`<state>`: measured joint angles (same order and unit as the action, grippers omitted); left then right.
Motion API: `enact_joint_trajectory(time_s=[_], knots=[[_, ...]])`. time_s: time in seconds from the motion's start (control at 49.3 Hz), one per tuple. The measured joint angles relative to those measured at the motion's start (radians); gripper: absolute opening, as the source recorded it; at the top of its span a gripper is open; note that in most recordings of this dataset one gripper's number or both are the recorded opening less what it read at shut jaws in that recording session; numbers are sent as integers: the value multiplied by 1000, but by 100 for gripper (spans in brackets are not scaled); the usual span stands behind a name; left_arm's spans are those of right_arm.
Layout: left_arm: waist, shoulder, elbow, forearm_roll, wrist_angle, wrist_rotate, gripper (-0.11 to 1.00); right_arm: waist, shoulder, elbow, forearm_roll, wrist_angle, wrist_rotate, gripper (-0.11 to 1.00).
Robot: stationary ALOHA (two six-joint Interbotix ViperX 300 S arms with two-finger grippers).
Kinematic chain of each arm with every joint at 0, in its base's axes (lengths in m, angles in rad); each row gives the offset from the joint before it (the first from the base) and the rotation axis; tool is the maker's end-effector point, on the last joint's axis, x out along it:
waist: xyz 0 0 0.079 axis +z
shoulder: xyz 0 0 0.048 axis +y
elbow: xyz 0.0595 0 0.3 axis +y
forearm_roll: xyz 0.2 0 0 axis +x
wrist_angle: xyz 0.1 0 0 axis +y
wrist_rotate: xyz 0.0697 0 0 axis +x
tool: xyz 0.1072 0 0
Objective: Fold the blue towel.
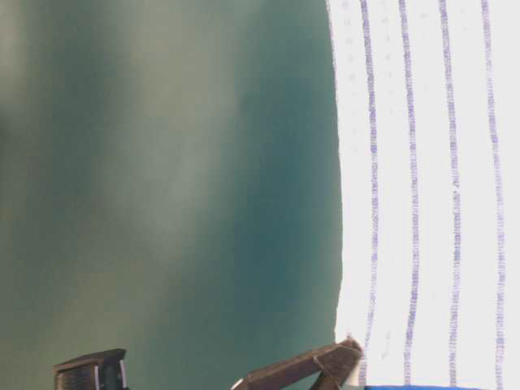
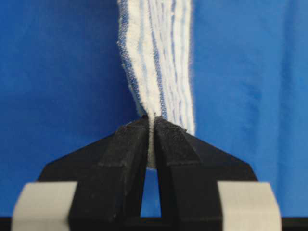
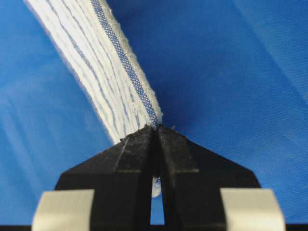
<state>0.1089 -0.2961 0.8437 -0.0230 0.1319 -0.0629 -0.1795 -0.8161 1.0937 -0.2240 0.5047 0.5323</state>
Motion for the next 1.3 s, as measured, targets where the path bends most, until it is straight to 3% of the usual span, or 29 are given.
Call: enact_joint_trajectory(time_s=[0.365, 0.608, 0.852, 1.298], knots=[[-69, 15, -35, -2, -40, -9, 2, -11, 35, -9, -14, -51, -2, 2], [-167, 104, -129, -2, -95, -9, 2, -115, 123, -78, -80, -160, -5, 2], [-233, 230, -270, -2, -115, -11, 2, -219, 242, -161, -133, -216, -14, 2], [-276, 522, -609, -2, -141, 3, 2, -298, 485, -325, -215, -275, -15, 2]])
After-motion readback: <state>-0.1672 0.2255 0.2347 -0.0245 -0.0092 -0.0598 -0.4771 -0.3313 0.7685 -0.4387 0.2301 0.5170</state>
